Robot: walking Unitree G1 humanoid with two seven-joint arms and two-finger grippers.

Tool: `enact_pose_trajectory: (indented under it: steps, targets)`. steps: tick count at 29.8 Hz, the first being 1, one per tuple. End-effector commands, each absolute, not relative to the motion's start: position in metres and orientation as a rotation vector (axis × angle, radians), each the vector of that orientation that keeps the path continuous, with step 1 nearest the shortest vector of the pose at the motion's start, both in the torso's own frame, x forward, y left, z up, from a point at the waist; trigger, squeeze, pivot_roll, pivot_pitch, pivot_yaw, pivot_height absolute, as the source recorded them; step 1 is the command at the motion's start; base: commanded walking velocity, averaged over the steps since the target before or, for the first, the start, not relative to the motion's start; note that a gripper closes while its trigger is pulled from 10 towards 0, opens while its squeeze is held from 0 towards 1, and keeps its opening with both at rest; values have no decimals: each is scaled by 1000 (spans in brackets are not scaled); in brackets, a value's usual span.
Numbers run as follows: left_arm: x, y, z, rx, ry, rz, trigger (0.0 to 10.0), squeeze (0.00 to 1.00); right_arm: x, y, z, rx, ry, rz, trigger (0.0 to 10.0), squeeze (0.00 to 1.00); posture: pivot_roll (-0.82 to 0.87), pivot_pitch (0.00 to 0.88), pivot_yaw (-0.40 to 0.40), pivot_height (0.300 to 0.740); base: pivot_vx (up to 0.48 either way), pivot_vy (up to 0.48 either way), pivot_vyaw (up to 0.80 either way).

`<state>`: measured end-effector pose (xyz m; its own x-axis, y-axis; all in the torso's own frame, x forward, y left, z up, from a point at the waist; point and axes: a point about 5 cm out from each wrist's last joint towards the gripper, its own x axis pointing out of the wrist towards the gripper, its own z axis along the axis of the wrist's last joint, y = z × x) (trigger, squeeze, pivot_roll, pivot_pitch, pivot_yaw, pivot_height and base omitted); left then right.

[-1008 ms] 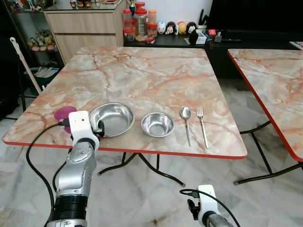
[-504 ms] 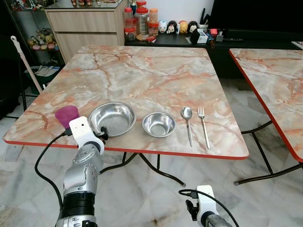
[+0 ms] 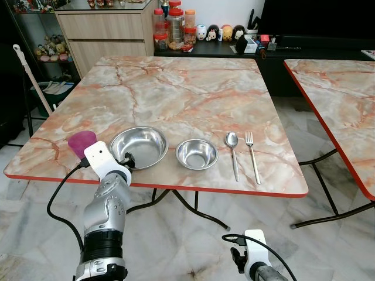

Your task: Setting the table

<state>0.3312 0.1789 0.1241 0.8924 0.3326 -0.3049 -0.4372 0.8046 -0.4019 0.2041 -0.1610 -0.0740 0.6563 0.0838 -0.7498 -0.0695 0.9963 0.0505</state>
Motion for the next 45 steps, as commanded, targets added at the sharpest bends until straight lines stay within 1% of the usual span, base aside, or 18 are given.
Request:
enact_pose_trajectory:
  steps: [1,3,17,20,30,36,45]
  targets:
    - [335,176,127,-523,227,421,10000,0,204,-163,-74,28,850,75,10000,0,91,0,-1,719,0,0,0]
    - [336,175,127,-550,232,435,10000,0,203,-163,-75,28,853,76,10000,0,89,0,-2,719,0,0,0]
    - [342,181,126,-556,241,480,10000,0,200,-166,-76,36,857,61,10000,0,68,0,6,719,0,0,0]
    - [340,187,123,-575,250,507,10000,0,201,-165,-76,42,855,60,10000,0,71,0,6,719,0,0,0]
    - [339,195,118,-578,263,532,10000,0,199,-162,-77,46,859,68,10000,0,75,0,9,719,0,0,0]
    - [342,189,114,-634,292,493,10000,0,199,-163,-77,50,858,61,10000,0,66,0,13,719,0,0,0]
    - [345,179,113,-630,309,440,10000,0,199,-163,-77,56,857,57,10000,0,65,0,14,719,0,0,0]
